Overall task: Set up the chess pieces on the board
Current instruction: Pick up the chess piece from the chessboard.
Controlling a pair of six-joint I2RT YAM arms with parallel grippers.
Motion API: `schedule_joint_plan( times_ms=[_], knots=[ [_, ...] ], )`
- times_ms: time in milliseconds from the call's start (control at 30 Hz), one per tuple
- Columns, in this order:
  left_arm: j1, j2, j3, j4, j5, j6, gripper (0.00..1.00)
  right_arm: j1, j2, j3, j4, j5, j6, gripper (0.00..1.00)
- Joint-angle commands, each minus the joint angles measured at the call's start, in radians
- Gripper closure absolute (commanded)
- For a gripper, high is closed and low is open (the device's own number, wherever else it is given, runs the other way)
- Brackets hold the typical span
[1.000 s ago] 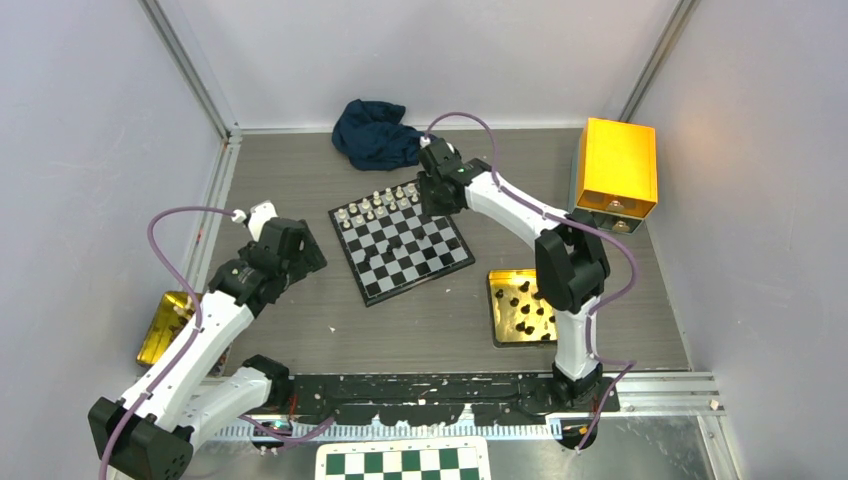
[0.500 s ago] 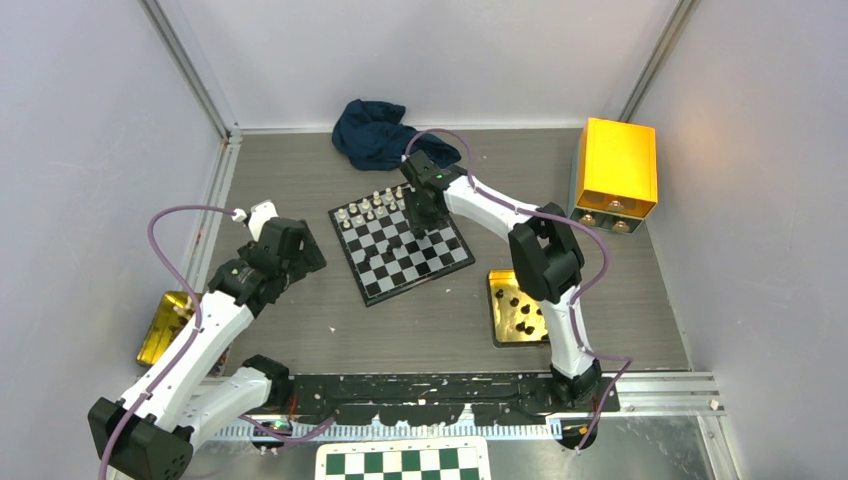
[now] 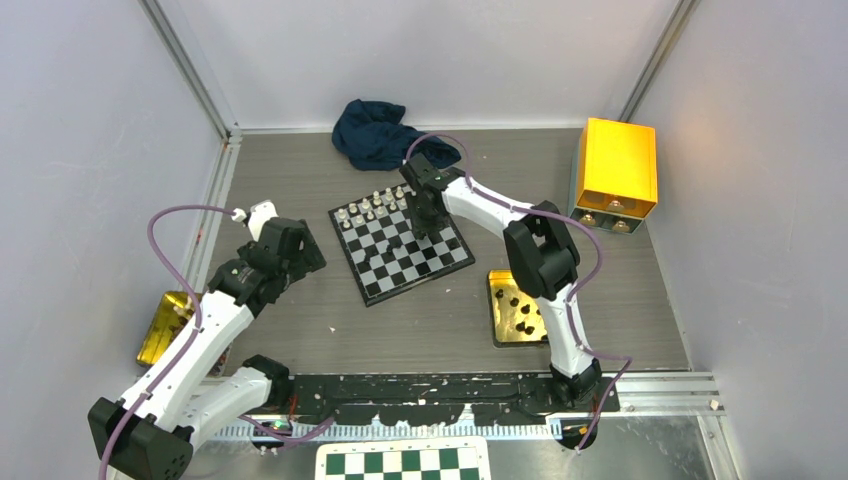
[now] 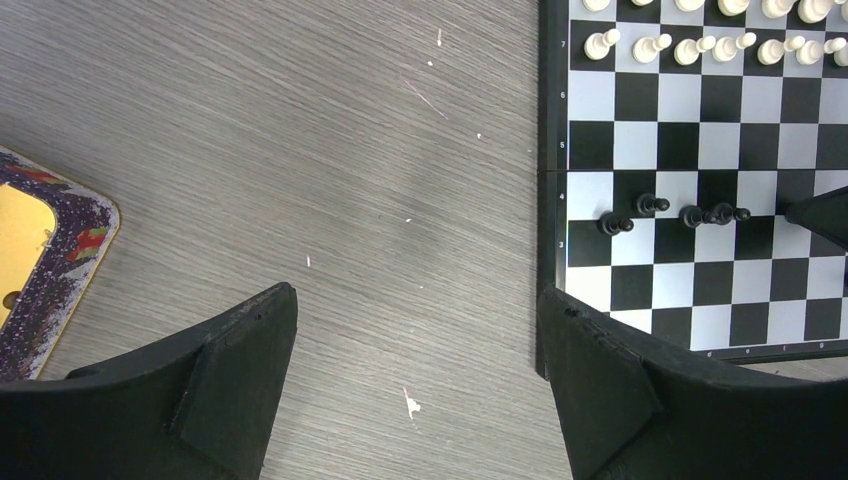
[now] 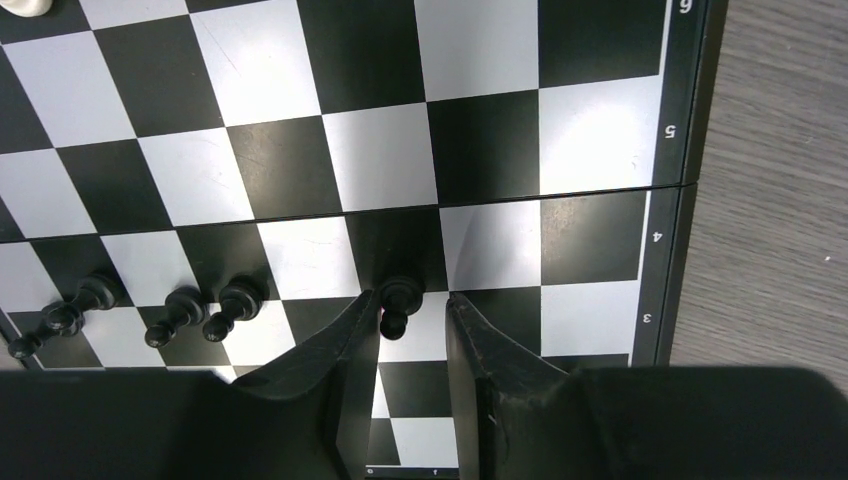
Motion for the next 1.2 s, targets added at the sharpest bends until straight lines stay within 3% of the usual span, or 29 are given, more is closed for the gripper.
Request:
schedule_joint_plan(
  times_ms=[0,233,467,633,1167],
  knots=[
    [-0.004,-0.012,0.029,0.020,-0.028,0.014,0.09,0.004,0.006,0.041,0.012,-0.011,-0.006,0.65],
    [-0.004,-0.013,0.023,0.022,-0.031,0.014,0.09,0.005,0.010,0.050,0.008,-0.008,-0.004,0.73],
    [-0.004,-0.010,0.019,0.025,-0.029,0.014,0.09,0.006,0.003,0.043,0.001,0.008,-0.009,0.90],
    [-0.004,-0.006,0.021,0.028,-0.029,0.014,0.09,0.005,-0.022,0.034,0.003,0.027,-0.018,0.96],
    [-0.004,0.008,0.021,0.032,-0.015,0.007,0.09,0.004,-0.155,-0.105,0.009,0.103,-0.020,0.97]
  ],
)
